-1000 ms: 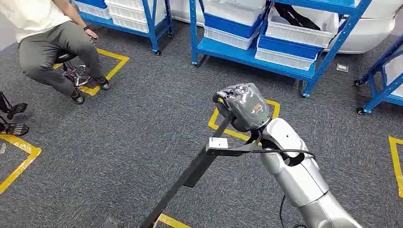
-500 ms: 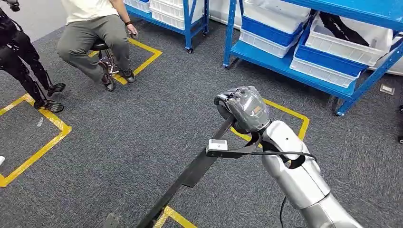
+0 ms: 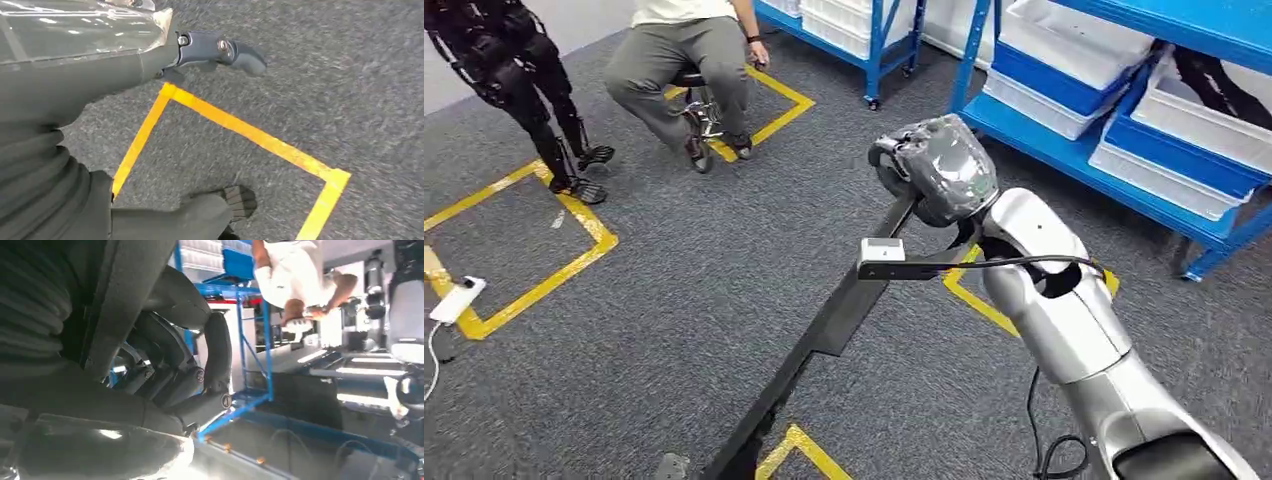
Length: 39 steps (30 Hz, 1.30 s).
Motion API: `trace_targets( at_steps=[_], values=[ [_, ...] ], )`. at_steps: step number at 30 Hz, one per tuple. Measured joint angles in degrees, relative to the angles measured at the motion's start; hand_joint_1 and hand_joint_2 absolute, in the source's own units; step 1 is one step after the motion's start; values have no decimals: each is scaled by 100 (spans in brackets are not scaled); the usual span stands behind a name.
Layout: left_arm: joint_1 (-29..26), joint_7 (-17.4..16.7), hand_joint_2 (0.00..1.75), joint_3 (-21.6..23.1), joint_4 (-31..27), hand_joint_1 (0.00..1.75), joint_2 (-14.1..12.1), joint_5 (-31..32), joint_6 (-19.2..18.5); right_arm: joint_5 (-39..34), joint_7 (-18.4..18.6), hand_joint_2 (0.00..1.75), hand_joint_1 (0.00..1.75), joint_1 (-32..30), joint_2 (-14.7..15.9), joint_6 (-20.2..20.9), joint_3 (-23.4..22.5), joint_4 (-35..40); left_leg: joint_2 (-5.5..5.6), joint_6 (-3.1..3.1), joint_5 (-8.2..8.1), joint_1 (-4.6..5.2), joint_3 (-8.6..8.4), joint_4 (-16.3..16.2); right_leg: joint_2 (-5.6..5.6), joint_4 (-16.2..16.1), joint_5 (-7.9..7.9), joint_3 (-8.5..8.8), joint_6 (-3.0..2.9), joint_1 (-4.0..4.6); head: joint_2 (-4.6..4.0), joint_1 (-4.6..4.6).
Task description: Take the parts from the cabinet and place them on the table.
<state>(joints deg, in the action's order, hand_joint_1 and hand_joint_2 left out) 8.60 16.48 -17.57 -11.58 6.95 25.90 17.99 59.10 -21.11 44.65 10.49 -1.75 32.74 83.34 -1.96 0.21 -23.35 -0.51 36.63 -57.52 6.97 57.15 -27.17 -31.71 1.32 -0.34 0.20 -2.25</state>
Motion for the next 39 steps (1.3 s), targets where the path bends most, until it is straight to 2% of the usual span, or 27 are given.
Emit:
trace_targets(
  at_steps=[1,3,5,7,8,10,11,12,13,15,16,17,18,19,21,22,23,25,26,27,31,32,33,34,35,37,39],
  values=[
    [-17,-13,175,0,2,0,6,0,7,0,-2,175,169,63,0,22,13,-15,73,76,52,-40,-53,67,-18,33,-43,-53,49,30,0,7],
    [-32,-18,175,-2,7,0,48,7,15,-11,-2,175,169,182,20,70,28,-42,169,168,73,-28,-61,86,-477,538,-311,-250,-26,-35,0,15],
    [-29,-15,175,-2,7,0,59,7,17,-28,20,175,169,275,57,133,79,-112,330,183,70,-26,-60,85,-628,1550,-683,-761,-93,-41,0,33],
    [-42,-15,175,-2,13,0,79,7,17,-68,57,175,169,349,74,166,122,-179,509,183,70,-17,-60,81,-678,1986,-734,-1048,-47,-22,0,35],
    [-55,-15,175,-2,17,0,89,9,18,-76,59,175,169,395,90,172,144,-203,597,182,70,-15,-63,78,-684,1793,-614,-995,-6,-24,0,39],
    [-65,-15,175,-4,20,0,96,7,20,-133,79,175,169,571,94,201,206,-249,752,169,61,-15,-66,48,-750,856,-157,-610,99,-35,0,44],
    [-66,-4,175,-9,22,0,101,7,24,-166,96,175,169,695,96,223,240,-286,816,149,49,-15,-47,23,-939,390,42,-417,134,-76,0,46],
    [-60,0,175,-15,24,0,98,0,33,-190,107,175,169,831,94,264,267,-339,870,112,22,27,11,-56,-1159,170,119,-299,112,-106,0,39],
    [-64,13,175,-22,24,0,98,-9,35,-219,114,175,169,955,81,327,306,-365,926,87,15,17,39,-58,-1049,189,131,-331,41,-87,0,33],
    [-101,22,175,-35,28,0,98,-11,39,-245,125,175,169,1132,48,387,356,-418,1009,14,38,-24,49,-25,-974,197,130,-326,-42,-35,0,48],
    [-118,26,175,-46,28,0,89,-13,42,-256,127,175,169,1222,24,391,376,-439,1062,-28,37,-18,72,-28,-901,160,157,-304,-90,-97,0,33],
    [-134,31,175,-55,28,0,74,-13,44,-262,127,175,169,1298,-6,400,391,-450,792,-45,-4,-2,81,-95,-844,141,177,-284,-122,-114,0,37],
    [-132,35,175,-57,28,0,81,-17,50,-269,127,175,169,1347,-28,404,396,-459,480,-78,-140,30,165,-291,-797,139,160,-266,-177,-108,0,-34],
    [-119,37,175,-59,28,0,81,-17,50,-269,127,175,169,1391,-33,404,413,-472,316,-109,-364,5,366,-701,-734,139,145,-245,-216,-87,0,-42],
    [-118,41,175,-68,28,0,89,-17,50,-271,131,175,169,1426,-33,411,444,-509,233,-149,-713,-29,837,-1594,-580,139,117,-221,-254,-52,0,-41],
    [-125,44,175,-72,28,0,90,-17,50,-289,147,175,169,1445,-35,422,468,-527,219,-164,-730,-41,966,-1790,-513,140,111,-214,-260,-43,0,-39],
    [-130,48,175,-74,28,0,87,-17,50,-321,177,175,169,1489,-37,446,500,-546,210,-167,-628,-51,957,-1715,-446,140,102,-209,-267,-37,0,-37],
    [-129,52,175,-83,28,0,74,-17,50,-380,241,175,169,1645,-52,492,527,-590,150,-134,-200,-53,569,-937,-334,140,82,-192,-256,-27,0,-39],
    [-128,59,175,-92,28,0,63,-17,50,-411,262,175,169,1765,-68,520,529,-616,-19,-86,-4,-32,274,-419,-285,140,65,-178,-246,-20,0,-44],
    [-122,68,175,-98,26,0,55,-17,50,-424,280,175,169,1879,-72,544,529,-640,-295,-28,35,31,55,-71,-247,141,46,-169,-220,22,0,-42],
    [-123,74,175,-114,28,0,39,-17,52,-435,302,175,169,2059,-98,570,562,-750,-20,74,72,67,79,-26,-25,89,13,-105,-129,49,0,-17],
    [-128,74,175,-122,28,0,39,-17,52,-431,302,175,169,2071,-96,570,564,-758,48,142,137,-17,-13,89,-67,125,-45,-147,-82,83,0,-2],
    [-128,81,175,-127,28,0,57,-17,57,-433,302,175,169,2091,-85,568,564,-769,94,155,146,18,-33,127,-331,287,-130,-169,-91,37,-2,13],
    [-120,81,175,-138,28,0,44,-13,57,-446,302,175,169,2124,-74,568,570,-789,146,193,165,11,-33,119,-517,636,-293,-332,-131,24,0,9],
    [-109,81,175,-151,28,0,37,-9,57,-463,306,175,169,2124,-57,568,577,-804,216,203,161,12,-30,122,-604,1076,-462,-544,-160,5,-2,20],
    [-110,70,175,-162,28,0,37,-2,55,-485,319,175,169,2099,7,570,595,-859,395,208,161,10,-30,120,-666,1829,-668,-953,-121,-29,0,35],
    [-137,61,175,-166,31,0,39,-2,50,-520,319,175,169,2091,39,570,608,-890,555,202,159,2,-30,103,-670,1519,-440,-864,8,-76,0,35]
  ],
)
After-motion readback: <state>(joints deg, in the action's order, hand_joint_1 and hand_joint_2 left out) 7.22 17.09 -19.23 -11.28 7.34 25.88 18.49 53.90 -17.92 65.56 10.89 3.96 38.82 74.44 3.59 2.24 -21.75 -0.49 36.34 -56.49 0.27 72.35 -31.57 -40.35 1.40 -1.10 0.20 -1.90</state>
